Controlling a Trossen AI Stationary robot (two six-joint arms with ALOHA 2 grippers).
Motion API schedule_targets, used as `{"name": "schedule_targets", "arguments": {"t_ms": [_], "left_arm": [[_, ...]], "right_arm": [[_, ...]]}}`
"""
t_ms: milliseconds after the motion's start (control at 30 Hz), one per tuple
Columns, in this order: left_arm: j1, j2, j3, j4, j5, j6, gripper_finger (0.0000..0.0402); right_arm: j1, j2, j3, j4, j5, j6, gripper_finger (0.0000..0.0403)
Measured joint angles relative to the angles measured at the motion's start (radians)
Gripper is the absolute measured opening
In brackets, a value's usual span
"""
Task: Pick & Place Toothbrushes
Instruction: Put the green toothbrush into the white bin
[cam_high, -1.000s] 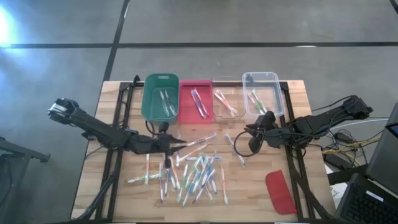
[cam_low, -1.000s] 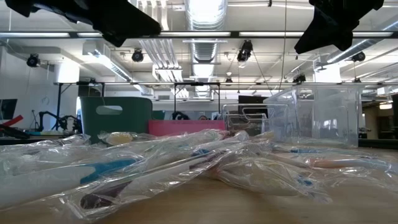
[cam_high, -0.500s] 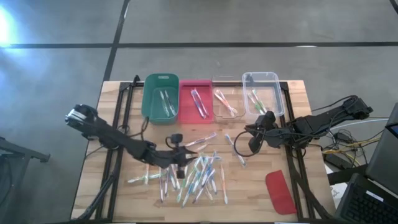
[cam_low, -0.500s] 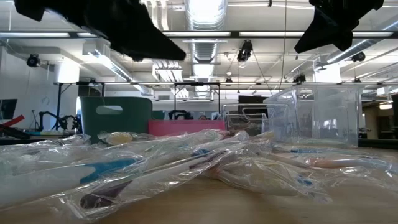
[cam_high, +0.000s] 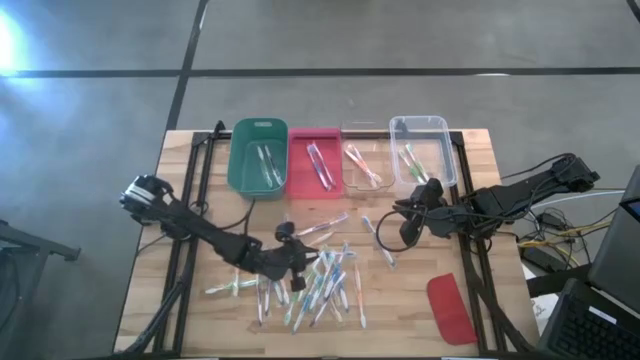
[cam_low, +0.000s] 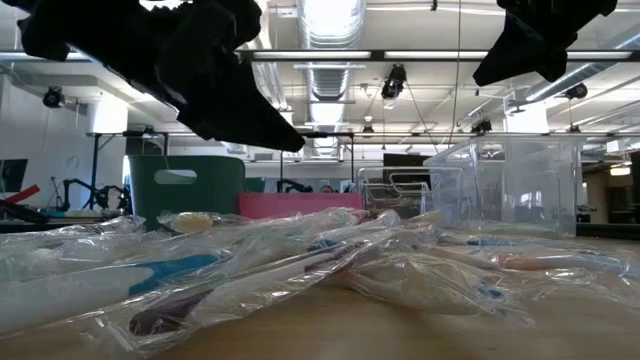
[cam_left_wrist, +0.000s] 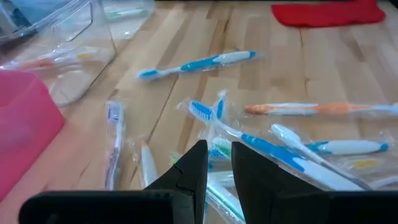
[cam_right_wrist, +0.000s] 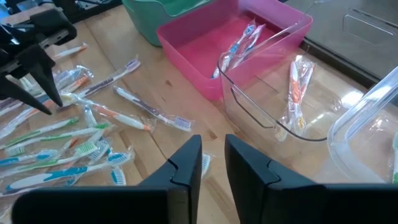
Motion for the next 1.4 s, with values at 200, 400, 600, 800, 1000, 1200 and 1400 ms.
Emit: {"name": "schedule_targets", "arguments": {"t_ms": [200,400,600,800,1000,1200,1400], "left_arm": [[-0.043,-0.005,0.003,-0.034,-0.132,-0.093,0.0072],[-0.110,-0.005,0.100,-0.224,-0.231,-0.120,0.0050],[-0.163,-0.005,0.233,-0.432,-0.260,-0.156,0.0036],[-0.164,-0.005,0.234,-0.448,-0.260,-0.153,0.0035],[-0.157,0.001,0.233,-0.449,-0.278,-0.112,0.0035],[-0.151,0.002,0.233,-0.452,-0.301,-0.142,0.0049],[-0.145,0.002,0.233,-0.458,-0.301,-0.171,0.0102]], "right_arm": [[0.000,0.000,0.000,0.000,0.000,0.000,0.0092],[0.000,0.000,0.000,0.000,0.000,0.000,0.0110],[0.000,0.000,0.000,0.000,0.000,0.000,0.0126],[0.000,0.000,0.000,0.000,0.000,0.000,0.0143],[0.000,0.000,0.000,0.000,0.000,0.000,0.0159],[0.000,0.000,0.000,0.000,0.000,0.000,0.0175],[0.000,0.000,0.000,0.000,0.000,0.000,0.0190]]}}
